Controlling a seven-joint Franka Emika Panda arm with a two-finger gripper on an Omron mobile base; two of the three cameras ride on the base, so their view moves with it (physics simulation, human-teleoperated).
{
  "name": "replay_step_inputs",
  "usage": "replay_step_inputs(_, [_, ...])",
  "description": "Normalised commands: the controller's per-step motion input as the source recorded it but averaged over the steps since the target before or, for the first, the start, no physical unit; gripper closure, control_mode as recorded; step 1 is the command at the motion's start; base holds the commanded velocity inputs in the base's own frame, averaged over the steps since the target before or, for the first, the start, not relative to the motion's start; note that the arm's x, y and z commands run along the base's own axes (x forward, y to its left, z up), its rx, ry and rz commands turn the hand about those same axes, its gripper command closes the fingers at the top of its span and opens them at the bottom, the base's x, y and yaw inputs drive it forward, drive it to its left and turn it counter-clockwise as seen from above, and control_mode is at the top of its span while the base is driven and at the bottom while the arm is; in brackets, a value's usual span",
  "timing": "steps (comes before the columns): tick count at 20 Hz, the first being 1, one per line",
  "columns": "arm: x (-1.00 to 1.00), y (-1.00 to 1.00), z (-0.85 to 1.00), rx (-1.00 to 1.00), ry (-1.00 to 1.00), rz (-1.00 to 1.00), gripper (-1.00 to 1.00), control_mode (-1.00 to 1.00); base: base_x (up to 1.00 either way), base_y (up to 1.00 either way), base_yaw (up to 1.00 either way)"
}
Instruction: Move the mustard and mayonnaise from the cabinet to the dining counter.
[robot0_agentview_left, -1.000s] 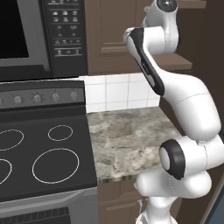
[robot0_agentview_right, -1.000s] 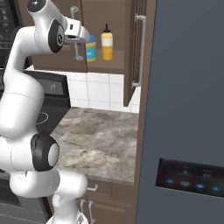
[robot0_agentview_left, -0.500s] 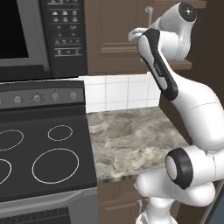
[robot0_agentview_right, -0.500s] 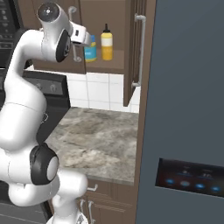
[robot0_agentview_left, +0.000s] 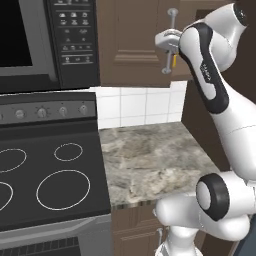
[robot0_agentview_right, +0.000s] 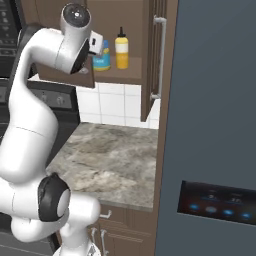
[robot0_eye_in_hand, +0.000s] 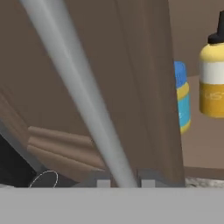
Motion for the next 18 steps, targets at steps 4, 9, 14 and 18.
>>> replay_step_inputs(4, [-0.51, 0.39, 0.19, 0.02, 0.0, 0.18, 1.0, -1.0, 0.0, 0.0, 0.0])
replay_step_inputs(9, [-0.51, 0.46, 0.09, 0.0, 0.0, 0.15, 1.0, -1.0, 0.0, 0.0, 0.0])
replay_step_inputs(14, [-0.55, 0.46, 0.05, 0.0, 0.0, 0.13, 1.0, -1.0, 0.0, 0.0, 0.0])
replay_step_inputs(18, [-0.57, 0.45, 0.01, 0.0, 0.0, 0.06, 1.0, -1.0, 0.0, 0.0, 0.0])
